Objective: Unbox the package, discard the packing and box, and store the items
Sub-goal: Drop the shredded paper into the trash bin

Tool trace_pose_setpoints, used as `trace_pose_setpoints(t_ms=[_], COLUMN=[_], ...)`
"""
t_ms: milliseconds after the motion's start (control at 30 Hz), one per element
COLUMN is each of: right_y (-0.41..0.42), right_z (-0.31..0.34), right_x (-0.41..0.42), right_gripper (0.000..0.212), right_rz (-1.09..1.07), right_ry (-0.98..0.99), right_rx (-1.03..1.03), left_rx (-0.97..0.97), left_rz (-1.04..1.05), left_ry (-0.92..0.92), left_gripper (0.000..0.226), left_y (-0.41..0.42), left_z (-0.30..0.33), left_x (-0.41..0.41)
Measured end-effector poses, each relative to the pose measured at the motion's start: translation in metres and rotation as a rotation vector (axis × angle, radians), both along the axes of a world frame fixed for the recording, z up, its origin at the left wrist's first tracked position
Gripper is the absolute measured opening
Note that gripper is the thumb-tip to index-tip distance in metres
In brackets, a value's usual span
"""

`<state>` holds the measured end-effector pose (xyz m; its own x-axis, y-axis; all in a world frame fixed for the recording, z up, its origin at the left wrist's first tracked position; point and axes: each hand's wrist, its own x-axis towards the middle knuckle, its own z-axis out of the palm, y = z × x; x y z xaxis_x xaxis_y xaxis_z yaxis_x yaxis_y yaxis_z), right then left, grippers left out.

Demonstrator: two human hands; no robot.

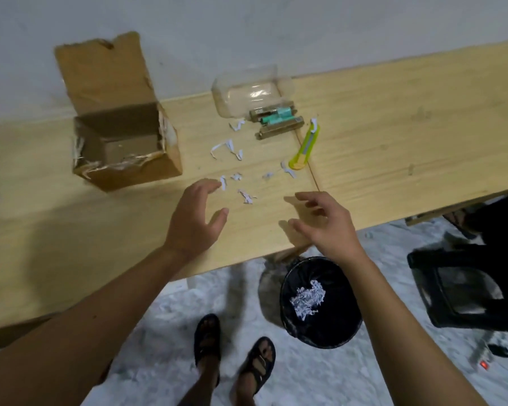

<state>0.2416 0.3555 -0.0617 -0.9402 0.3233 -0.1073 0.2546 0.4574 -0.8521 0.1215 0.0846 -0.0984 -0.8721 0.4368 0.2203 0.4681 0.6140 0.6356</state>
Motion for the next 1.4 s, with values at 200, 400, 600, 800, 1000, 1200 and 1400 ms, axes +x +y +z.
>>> trace_pose_setpoints(t_ms=[200, 400, 600, 800, 1000, 1200, 1400], right_y=[-0.007, -0.019, -0.031, -0.027, -0.035, -0.052, -0.062], right_z=[-0.02, -0.028, -0.017, -0.031, -0.04, -0.035, -0.026], right_x=[-0.009, -0.04, -0.08, -0.086, -0.097, -0.117, -0.152], right_gripper=[0.023, 0.011, 0.012, 0.061, 0.046, 0.028, 0.027], right_rz=[0.135, 0.061, -0.134, 0.04, 0.219, 0.217, 0.226], right_ry=[0.024, 0.116, 0.192, 0.125, 0.207, 0.273, 0.301], right_rx=[0.108, 0.126, 0.03, 0.169, 0.298, 0.231, 0.261], left_rx=[-0.168, -0.285, -0.244, -0.224, -0.236, -0.23, -0.181], left_rz=[-0.037, -0.059, -0.019, -0.001, -0.029, -0.029, -0.021], left_ry=[0.077, 0.166, 0.117, 0.066, 0.033, 0.018, 0.042], left_gripper=[0.062, 0.068, 0.066, 0.065, 0.062, 0.063, 0.062], left_y=[-0.015, -0.012, -0.007, -0.005, -0.009, -0.008, -0.008], left_z=[-0.024, -0.027, -0.021, -0.017, -0.017, -0.016, -0.02], left_x=[-0.024, -0.037, -0.036, -0.036, -0.037, -0.039, -0.038])
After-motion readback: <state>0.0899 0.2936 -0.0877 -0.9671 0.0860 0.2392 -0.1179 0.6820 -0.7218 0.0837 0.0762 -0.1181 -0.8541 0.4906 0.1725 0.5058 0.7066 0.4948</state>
